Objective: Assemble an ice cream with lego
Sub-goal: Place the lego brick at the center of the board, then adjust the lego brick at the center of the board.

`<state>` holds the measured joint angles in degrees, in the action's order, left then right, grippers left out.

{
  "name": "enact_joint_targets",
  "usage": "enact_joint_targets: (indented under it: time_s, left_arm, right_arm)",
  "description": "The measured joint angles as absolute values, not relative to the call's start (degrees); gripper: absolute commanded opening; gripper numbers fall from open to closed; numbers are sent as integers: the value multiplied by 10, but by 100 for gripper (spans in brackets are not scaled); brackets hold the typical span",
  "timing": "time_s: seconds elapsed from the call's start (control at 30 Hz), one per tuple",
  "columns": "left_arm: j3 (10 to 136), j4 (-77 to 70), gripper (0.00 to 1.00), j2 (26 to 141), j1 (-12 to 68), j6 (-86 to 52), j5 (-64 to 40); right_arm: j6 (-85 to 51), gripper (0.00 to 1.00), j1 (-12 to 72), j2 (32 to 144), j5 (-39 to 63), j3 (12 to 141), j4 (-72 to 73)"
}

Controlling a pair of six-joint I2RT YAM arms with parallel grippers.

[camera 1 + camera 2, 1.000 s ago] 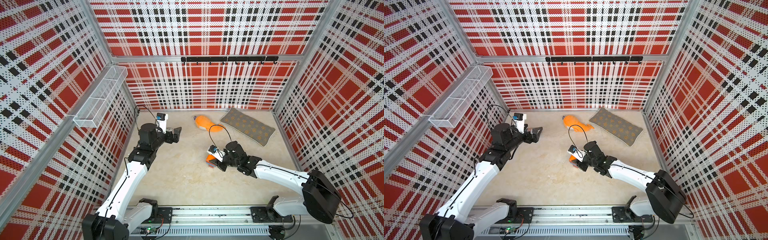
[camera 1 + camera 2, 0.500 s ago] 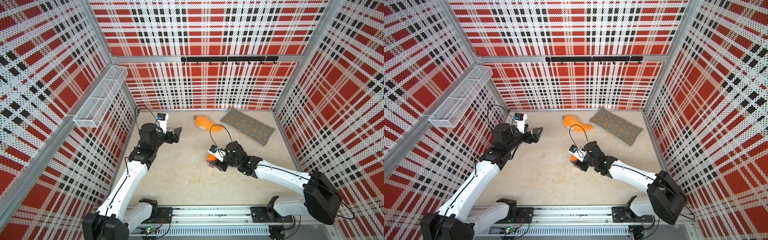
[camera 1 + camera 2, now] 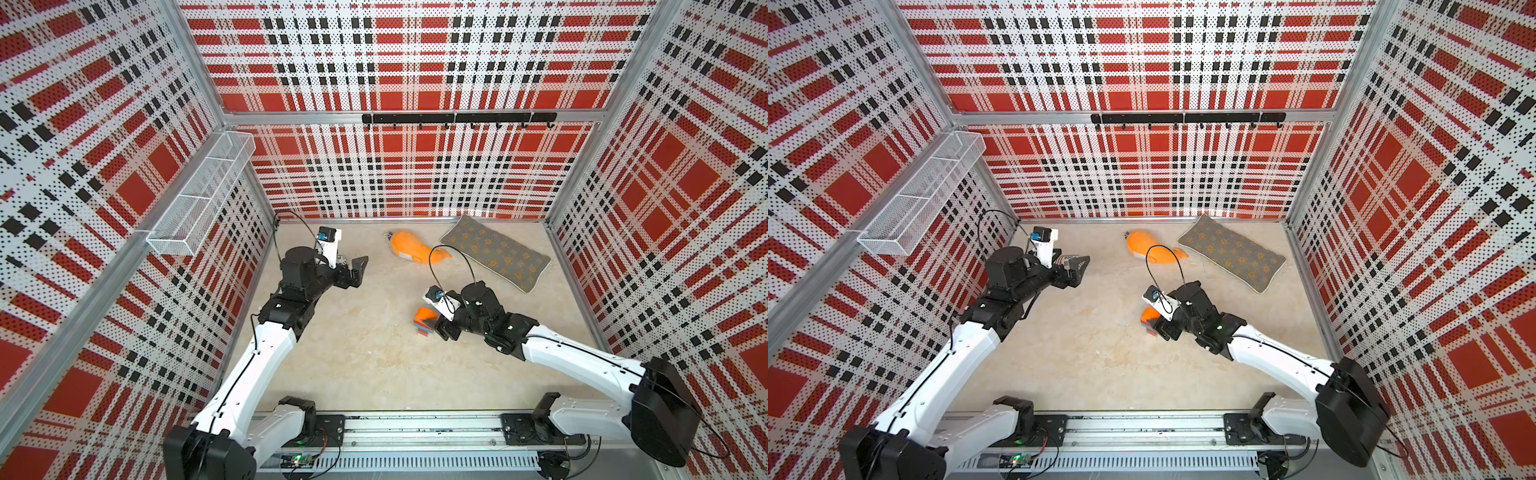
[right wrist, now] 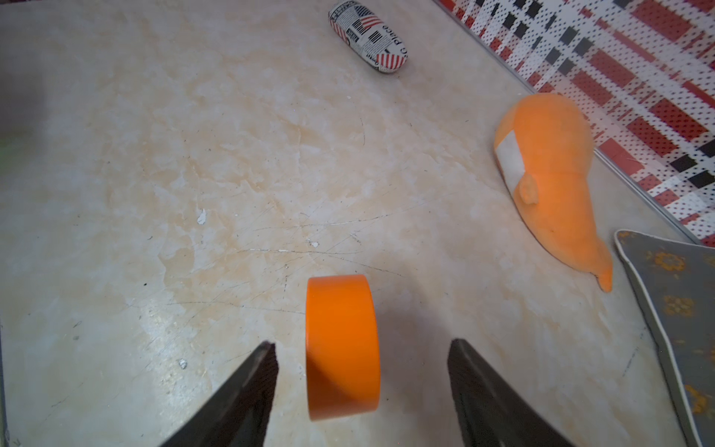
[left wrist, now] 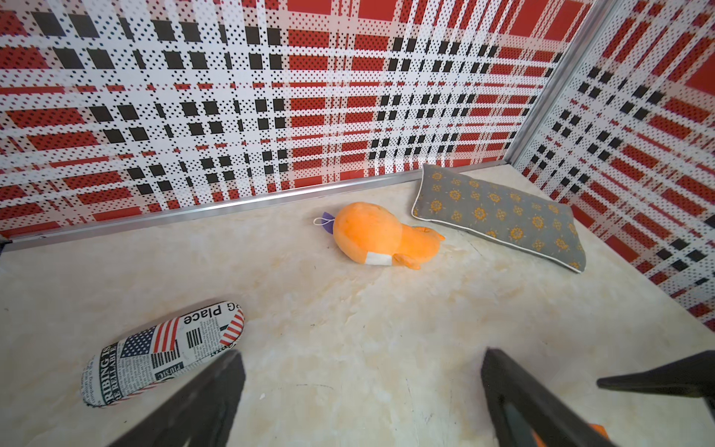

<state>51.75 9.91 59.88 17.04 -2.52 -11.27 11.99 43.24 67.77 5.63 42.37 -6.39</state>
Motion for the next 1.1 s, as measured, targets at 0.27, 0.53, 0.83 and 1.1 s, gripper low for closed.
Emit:
enact_joint_targets:
  time_s: [0.27,0.53,0.83,1.1]
  left_arm:
    - [446,81,98,503,404,-88,39]
    - [269,39,99,403,639,-187,224]
    - [167,-68,99,496,812,-242,389]
    - [67,-230,96,575,825,-270,406]
  right_arm:
    - [89,80,413,600,-6,449,-104]
    - [70,84,400,532,-51,449,-126]
    - [45,86,380,497,-96,449,-149]
    - [35,86,375,468,-117,455,-173]
